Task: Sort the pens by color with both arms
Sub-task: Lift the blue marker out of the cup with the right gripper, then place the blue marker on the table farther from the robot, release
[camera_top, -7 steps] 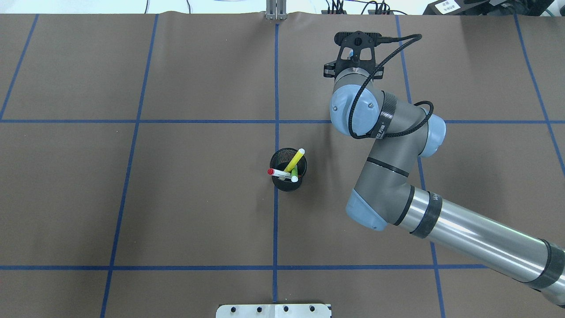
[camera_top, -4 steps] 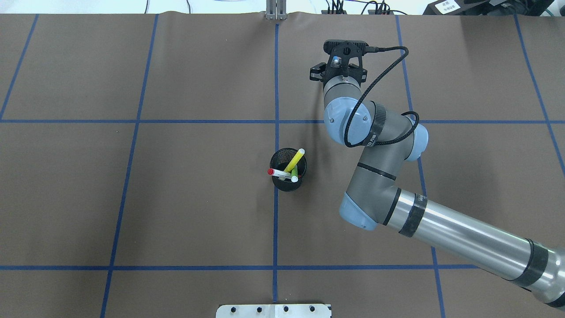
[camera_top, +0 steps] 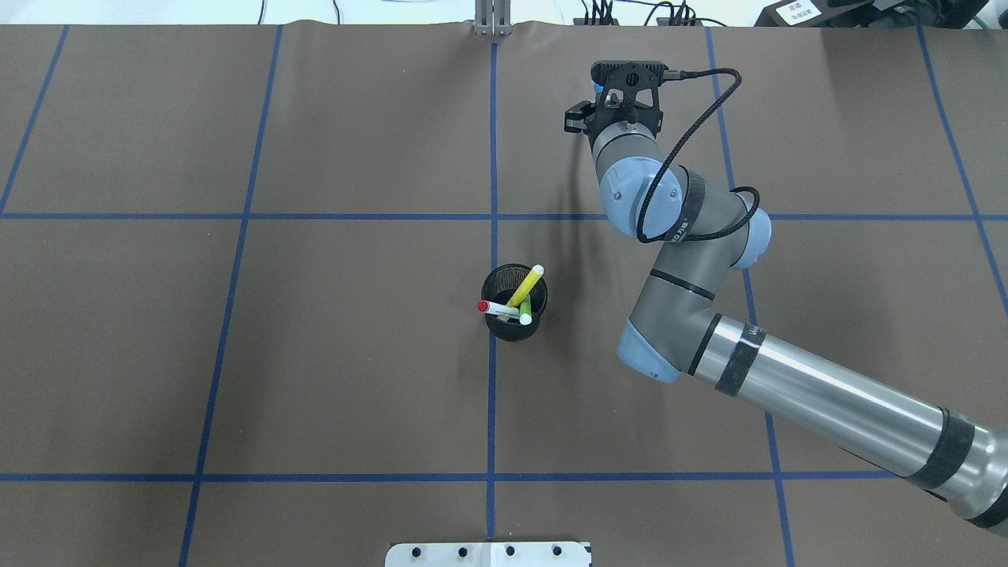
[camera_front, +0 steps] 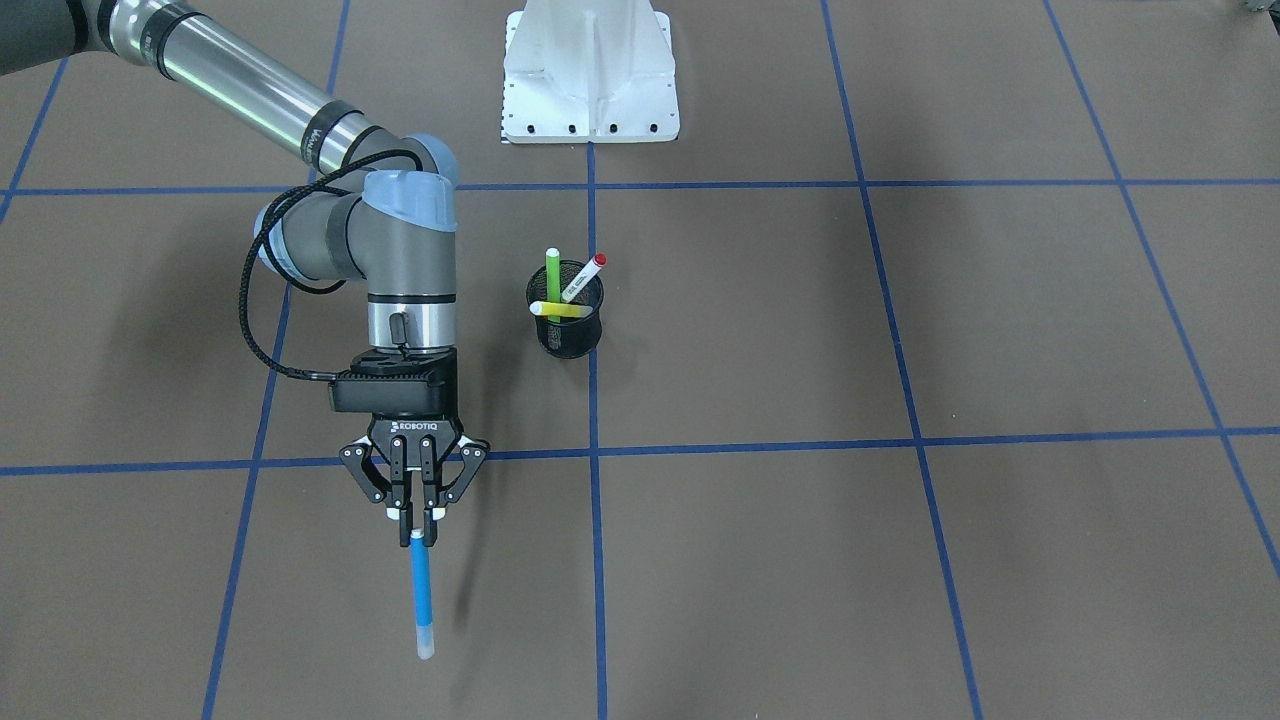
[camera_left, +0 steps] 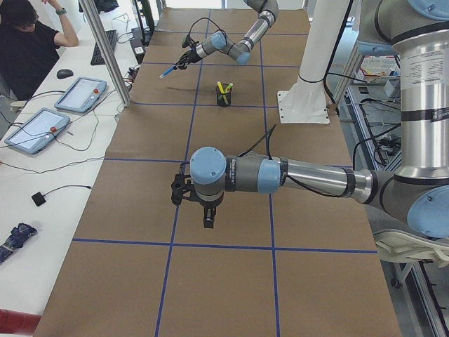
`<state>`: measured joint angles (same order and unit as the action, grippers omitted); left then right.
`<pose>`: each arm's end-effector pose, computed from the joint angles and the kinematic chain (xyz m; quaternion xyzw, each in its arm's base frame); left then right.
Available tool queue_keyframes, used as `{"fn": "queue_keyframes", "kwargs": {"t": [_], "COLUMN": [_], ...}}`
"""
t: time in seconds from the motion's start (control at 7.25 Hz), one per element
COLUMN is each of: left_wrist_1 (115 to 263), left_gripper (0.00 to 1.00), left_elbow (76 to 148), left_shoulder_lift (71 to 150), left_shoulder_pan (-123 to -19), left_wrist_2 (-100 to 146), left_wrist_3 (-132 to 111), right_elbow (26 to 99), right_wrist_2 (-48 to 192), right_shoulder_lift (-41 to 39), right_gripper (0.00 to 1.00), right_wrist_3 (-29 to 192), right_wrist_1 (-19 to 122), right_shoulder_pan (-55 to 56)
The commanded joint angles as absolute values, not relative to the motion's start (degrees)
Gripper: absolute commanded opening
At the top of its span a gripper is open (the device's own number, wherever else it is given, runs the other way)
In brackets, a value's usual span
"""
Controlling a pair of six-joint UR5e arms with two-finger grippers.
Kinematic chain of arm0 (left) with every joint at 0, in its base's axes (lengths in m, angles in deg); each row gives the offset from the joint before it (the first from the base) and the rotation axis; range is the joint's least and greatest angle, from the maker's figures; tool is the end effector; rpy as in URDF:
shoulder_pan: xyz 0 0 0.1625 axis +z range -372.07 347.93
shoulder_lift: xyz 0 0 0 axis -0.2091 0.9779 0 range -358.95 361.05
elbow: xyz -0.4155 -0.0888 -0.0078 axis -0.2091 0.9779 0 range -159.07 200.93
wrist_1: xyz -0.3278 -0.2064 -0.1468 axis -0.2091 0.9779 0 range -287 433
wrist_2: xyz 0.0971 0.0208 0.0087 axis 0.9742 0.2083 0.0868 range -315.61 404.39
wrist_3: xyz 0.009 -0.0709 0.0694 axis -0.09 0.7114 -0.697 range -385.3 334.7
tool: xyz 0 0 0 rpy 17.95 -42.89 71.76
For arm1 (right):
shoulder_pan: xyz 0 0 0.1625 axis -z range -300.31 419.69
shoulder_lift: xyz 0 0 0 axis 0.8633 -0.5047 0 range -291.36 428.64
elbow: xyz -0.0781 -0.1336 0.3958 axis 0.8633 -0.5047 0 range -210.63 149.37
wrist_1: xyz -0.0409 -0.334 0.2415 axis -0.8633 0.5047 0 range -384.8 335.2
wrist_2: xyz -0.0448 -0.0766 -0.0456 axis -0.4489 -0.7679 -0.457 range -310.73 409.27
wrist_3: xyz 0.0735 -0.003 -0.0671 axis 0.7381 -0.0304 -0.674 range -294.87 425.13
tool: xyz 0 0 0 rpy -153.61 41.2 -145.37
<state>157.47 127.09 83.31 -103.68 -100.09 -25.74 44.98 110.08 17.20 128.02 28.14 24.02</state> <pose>-0.0643 -0.4316 0.5790 0.0306 0.4572 0.0024 0.8888 -0.5007 -0.5832 0.2887 0.4418 -0.3078 0.1901 0.8209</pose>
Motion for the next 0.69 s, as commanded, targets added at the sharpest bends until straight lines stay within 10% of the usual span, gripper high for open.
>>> {"fn": "queue_keyframes", "kwargs": {"t": [0.0, 0.14, 0.28, 0.55], "left_wrist_1": [157.5, 157.5, 157.5, 157.5], "left_gripper": [1.0, 1.0, 1.0, 1.0], "left_elbow": [127.2, 127.1, 127.1, 127.1], "left_shoulder_lift": [83.2, 83.3, 83.3, 83.3], "left_shoulder_pan": [-103.7, -103.7, -103.7, -103.7], "left_wrist_2": [-100.1, -101.0, -101.2, -101.2], "left_wrist_3": [-25.7, -25.7, -25.7, -25.7], "right_elbow": [43.6, 43.6, 43.6, 44.2], "right_wrist_2": [110.6, 111.5, 111.5, 111.7], "right_shoulder_lift": [17.8, 17.8, 17.7, 17.9], "right_gripper": [0.0, 0.0, 0.99, 1.0], "right_wrist_3": [127.6, 127.6, 127.6, 127.7], "right_wrist_1": [27.3, 27.3, 27.2, 25.8], "right_shoulder_pan": [23.7, 23.7, 24.1, 25.3]}}
